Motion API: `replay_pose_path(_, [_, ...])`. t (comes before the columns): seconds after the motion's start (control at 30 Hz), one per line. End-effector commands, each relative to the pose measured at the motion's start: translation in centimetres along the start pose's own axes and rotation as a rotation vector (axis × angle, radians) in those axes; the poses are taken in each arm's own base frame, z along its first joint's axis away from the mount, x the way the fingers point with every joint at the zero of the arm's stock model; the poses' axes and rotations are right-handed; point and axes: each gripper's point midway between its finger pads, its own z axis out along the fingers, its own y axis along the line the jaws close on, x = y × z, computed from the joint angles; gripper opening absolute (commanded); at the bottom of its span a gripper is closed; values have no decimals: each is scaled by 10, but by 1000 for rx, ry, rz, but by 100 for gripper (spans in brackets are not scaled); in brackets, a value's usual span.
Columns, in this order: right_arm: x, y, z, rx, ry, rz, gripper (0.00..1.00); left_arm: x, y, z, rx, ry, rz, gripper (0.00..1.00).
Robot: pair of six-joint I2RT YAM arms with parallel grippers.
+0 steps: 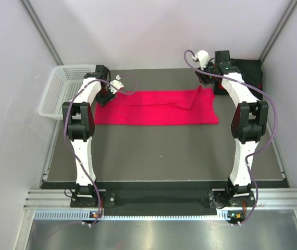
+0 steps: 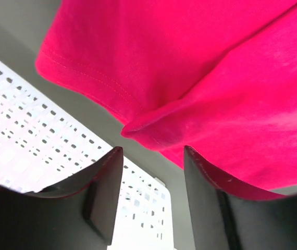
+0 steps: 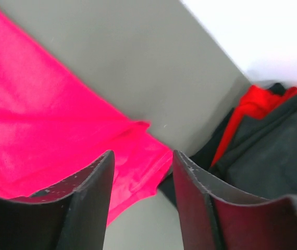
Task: Fold and stack the t-shirts
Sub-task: Fold the tshirt
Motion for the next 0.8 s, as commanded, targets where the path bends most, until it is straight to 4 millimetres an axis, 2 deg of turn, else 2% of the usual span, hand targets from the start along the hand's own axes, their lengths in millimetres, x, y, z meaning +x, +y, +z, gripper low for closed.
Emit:
replay_pose_path(0.0, [-53, -32, -32, 118, -141, 22, 50, -9, 25, -46, -100, -93, -67, 56])
replay_pose_path(0.03, [-56, -31, -40, 119, -146, 26, 50, -21, 19, -52, -91, -147, -57, 57])
replay_pose_path(0.1, [-49, -17, -42, 67, -135, 10, 51, -34, 11, -56, -86, -183, -46, 58])
replay_pose_path(0.13, [-39, -4, -41, 20, -108, 4, 51, -42, -2, -55, -58, -200, -37, 58])
replay_pose_path(0.23, [-12, 34, -36, -128, -33, -45, 49, -52, -31, -45, 8, -202, -31, 57])
replay_pose_path(0.3, [-5, 55, -34, -227, -26, -70, 47, -52, -50, -40, 67, -194, -26, 53])
replay_pose_path(0.33, [2, 70, -35, -276, 9, -71, 45, -50, -60, -34, 93, -183, -37, 51])
replay_pose_path(0.4, [5, 80, -34, -322, 26, -83, 44, -48, -68, -30, 123, -177, -50, 43])
replay_pose_path(0.43, [12, 90, -32, -362, 51, -88, 44, -42, -73, -24, 136, -155, -52, 42])
replay_pose_path(0.5, [14, 96, -29, -384, 64, -102, 45, -34, -79, -19, 155, -128, -61, 37])
replay_pose_path(0.63, [30, 115, -22, -444, 120, -120, 45, -6, -91, -6, 191, -43, -63, 36])
replay_pose_path(0.77, [43, 121, -15, -455, 164, -124, 45, 12, -90, 1, 195, -3, -81, 35])
